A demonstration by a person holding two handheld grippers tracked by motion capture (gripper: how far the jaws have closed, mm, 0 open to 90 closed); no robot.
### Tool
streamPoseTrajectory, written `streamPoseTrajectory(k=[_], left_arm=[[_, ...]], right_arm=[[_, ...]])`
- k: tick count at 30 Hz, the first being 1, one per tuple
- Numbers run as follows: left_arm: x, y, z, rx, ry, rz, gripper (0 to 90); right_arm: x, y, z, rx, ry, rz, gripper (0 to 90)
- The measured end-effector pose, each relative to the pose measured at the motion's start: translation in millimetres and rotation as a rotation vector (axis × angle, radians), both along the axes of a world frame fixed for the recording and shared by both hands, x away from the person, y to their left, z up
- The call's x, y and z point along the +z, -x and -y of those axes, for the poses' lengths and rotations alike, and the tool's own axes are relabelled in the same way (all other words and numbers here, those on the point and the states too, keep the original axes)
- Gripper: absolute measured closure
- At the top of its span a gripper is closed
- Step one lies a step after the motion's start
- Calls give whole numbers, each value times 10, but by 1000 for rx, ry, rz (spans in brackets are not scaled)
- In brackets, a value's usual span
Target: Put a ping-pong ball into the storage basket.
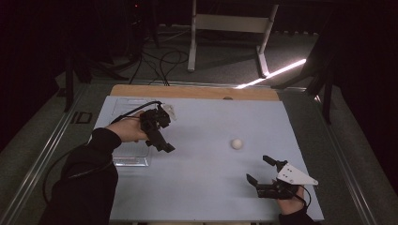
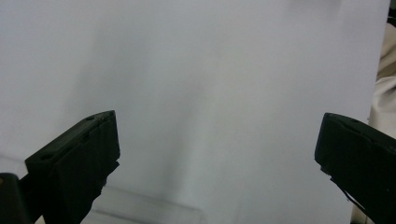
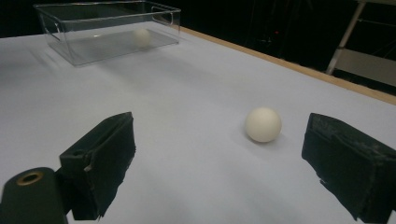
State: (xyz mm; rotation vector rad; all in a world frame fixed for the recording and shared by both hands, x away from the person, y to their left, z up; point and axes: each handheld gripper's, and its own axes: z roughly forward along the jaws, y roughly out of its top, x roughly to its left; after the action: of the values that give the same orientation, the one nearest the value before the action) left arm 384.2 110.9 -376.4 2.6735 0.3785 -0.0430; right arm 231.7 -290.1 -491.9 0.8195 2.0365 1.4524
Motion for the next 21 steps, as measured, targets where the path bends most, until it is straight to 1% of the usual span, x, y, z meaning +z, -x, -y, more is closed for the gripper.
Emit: streamPoseTrajectory(k=[4,5,7,8,10,12,13,15,16,18,19,21], left_arm=[[-6,17,75,-10,11,-6,10],[-6,22,100,-6,14,-6,10],[-4,27,115,-11,14,-9,10],[0,38,156,-10,15,-1,10],[7,49,195,-15,25,1,10],[11,52,225,-16,31,-7,10],[13,58,247,-19,28,0,10],[16,65,282,-25,31,-9,10],[18,67,299,-23,28,-2,10],[18,67,323,-30,30,-12,10],[14,71,340,-28,21,-9,10],[-2,79,368,-47,11,-16,10]], right_arm=[[3,1,4,0,0,2,96],[2,2,3,-1,0,2,96],[2,1,3,-1,1,2,96],[1,1,2,0,1,1,96],[1,3,3,-1,0,-2,96],[2,3,5,-1,0,-1,96],[2,3,6,-1,-1,0,96],[4,2,6,-1,-1,1,96],[3,2,6,0,1,4,96],[3,3,6,0,0,3,96],[3,3,7,0,0,3,96],[6,3,10,-1,-1,4,96]])
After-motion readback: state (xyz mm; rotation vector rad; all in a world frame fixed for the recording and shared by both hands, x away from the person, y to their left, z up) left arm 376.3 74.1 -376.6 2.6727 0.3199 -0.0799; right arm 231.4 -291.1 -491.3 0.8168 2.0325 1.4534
